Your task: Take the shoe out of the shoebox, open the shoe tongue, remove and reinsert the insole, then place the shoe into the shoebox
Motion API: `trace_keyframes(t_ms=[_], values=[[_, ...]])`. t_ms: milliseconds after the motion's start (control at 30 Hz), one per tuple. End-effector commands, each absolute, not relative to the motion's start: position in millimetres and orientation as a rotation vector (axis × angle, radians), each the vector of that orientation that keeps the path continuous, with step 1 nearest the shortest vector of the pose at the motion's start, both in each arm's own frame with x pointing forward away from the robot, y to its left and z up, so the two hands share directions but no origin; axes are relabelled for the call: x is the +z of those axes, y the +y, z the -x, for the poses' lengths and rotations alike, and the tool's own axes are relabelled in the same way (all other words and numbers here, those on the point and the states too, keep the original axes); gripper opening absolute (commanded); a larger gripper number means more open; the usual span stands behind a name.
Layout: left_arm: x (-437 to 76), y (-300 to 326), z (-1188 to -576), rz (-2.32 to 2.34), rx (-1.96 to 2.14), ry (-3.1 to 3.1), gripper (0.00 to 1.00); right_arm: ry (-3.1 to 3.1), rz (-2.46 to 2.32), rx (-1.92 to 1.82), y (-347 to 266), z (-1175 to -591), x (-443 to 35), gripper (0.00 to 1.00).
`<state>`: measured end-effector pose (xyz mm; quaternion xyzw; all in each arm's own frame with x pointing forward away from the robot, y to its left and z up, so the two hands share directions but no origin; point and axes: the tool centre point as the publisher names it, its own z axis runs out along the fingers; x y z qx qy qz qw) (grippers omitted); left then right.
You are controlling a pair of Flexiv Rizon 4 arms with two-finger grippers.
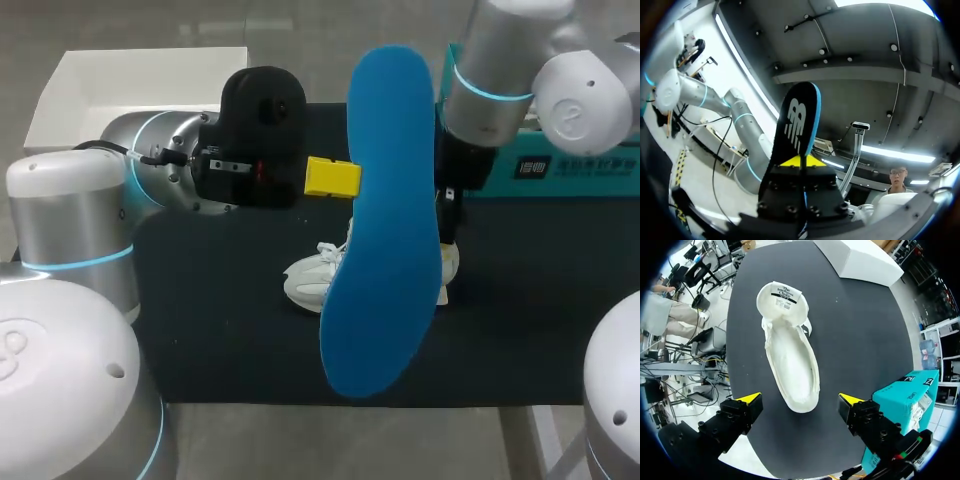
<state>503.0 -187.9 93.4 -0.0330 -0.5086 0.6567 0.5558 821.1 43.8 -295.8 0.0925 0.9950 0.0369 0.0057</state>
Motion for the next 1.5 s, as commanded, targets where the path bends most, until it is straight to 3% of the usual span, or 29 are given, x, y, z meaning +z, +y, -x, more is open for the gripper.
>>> trace_keyframes(t_ms=[33, 1500], values=[[93.8, -188.4, -502.3, 0.078, 1.553, -1.2, 0.0, 3.135, -0.295, -0.039, 49.5, -825.2, -297.9, 1.0], [93.8, -188.4, -502.3, 0.078, 1.553, -1.2, 0.0, 3.106, -0.365, -0.021, 52.3, -823.8, -300.6, 1.0]])
